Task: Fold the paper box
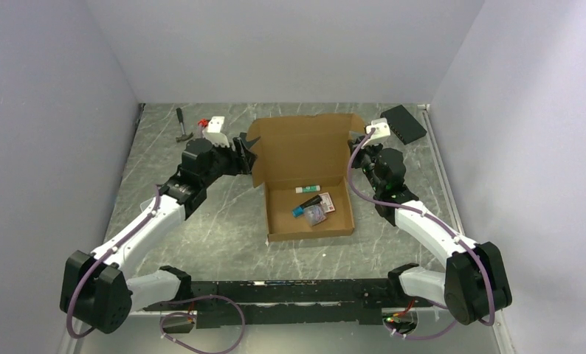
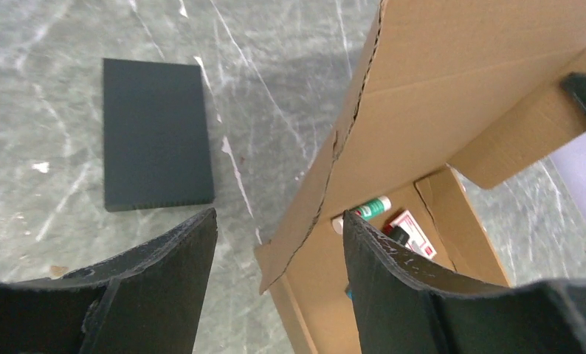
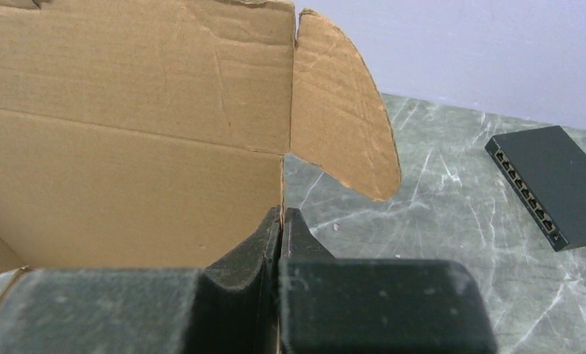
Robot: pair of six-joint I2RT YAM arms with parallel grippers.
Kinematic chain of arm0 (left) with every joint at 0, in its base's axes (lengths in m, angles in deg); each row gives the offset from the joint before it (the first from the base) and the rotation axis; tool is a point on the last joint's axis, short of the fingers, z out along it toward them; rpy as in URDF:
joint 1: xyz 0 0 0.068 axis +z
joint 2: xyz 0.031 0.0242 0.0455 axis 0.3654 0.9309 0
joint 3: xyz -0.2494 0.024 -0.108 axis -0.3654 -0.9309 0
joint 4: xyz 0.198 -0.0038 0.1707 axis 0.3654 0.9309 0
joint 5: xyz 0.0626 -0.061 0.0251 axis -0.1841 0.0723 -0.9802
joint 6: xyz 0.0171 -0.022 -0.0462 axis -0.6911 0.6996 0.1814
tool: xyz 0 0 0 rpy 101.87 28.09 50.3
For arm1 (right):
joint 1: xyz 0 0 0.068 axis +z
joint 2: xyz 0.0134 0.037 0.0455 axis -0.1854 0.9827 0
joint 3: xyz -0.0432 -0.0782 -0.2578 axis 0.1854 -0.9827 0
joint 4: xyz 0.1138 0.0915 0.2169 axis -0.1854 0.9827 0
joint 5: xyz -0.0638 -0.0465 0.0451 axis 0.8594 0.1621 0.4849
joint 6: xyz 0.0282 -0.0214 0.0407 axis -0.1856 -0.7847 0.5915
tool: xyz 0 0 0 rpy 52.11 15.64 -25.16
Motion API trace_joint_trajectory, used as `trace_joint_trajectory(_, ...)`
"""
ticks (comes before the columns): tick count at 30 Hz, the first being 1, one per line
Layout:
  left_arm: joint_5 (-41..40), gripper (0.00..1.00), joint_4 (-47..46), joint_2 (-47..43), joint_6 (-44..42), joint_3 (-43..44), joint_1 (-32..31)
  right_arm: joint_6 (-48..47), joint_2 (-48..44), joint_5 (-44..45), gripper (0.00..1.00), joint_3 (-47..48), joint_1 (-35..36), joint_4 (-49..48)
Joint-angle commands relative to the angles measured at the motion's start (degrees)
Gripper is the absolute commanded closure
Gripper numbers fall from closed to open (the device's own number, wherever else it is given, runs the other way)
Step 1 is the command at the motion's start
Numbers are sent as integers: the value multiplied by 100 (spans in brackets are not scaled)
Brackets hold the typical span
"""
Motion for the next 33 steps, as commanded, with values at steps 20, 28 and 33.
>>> trace_joint_trajectory(20,1082,85,1022,1074,-349,1620,10,-161,-56,151,100,131,-24,-591)
trace_joint_trajectory(28,429,100,955,1221,-392,2086,-42,24,446,343,100,681,28,-765)
trace_joint_trajectory(33,-280,100,825,1576,-315,2480,-239,162,1035,718,100,920,150,-1218)
